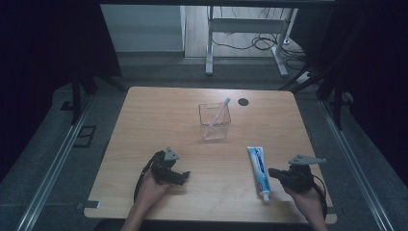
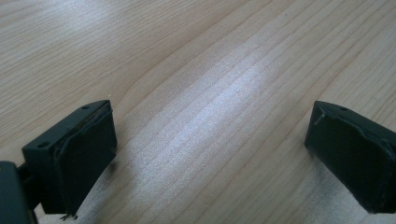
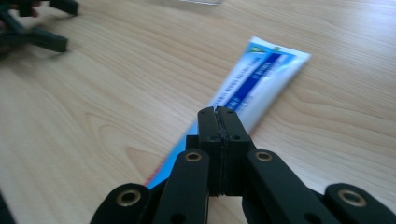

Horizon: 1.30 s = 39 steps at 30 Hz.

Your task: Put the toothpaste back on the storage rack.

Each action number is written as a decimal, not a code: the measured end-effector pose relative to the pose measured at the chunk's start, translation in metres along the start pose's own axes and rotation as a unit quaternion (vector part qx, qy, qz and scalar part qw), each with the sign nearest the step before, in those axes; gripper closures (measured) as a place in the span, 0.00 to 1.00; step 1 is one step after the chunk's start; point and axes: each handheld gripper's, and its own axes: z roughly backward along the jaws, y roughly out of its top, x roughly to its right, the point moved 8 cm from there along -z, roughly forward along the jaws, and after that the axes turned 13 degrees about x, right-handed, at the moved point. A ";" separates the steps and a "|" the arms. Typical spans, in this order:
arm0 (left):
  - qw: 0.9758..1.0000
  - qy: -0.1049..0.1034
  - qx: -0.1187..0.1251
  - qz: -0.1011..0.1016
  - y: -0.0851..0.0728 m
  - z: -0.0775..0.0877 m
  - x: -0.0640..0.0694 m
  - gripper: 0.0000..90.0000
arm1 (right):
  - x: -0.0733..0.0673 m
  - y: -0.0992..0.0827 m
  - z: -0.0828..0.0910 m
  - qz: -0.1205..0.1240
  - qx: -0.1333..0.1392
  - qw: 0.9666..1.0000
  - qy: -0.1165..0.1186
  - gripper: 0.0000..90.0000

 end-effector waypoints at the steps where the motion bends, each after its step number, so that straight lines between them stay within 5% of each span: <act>1: 1.000 0.000 0.000 0.000 0.000 0.000 0.000 0.03 | -0.003 0.000 -0.001 0.003 0.000 1.000 0.004 0.99; 9: 1.000 0.000 0.000 0.000 0.000 0.000 0.000 0.03 | -0.028 -0.002 -0.014 0.028 -0.016 0.999 0.034 0.99; 17: 1.000 0.000 0.000 0.000 0.000 0.000 0.000 0.03 | -0.041 -0.017 -0.025 0.028 -0.050 0.997 0.057 0.97; 22: 1.000 0.000 0.000 0.000 0.000 0.000 0.000 0.03 | -0.036 -0.025 -0.026 0.032 -0.066 0.996 0.046 0.97; 39: 1.000 0.000 0.000 -0.001 0.000 0.000 0.000 0.03 | -0.019 -0.027 -0.020 0.024 -0.057 0.998 0.031 0.97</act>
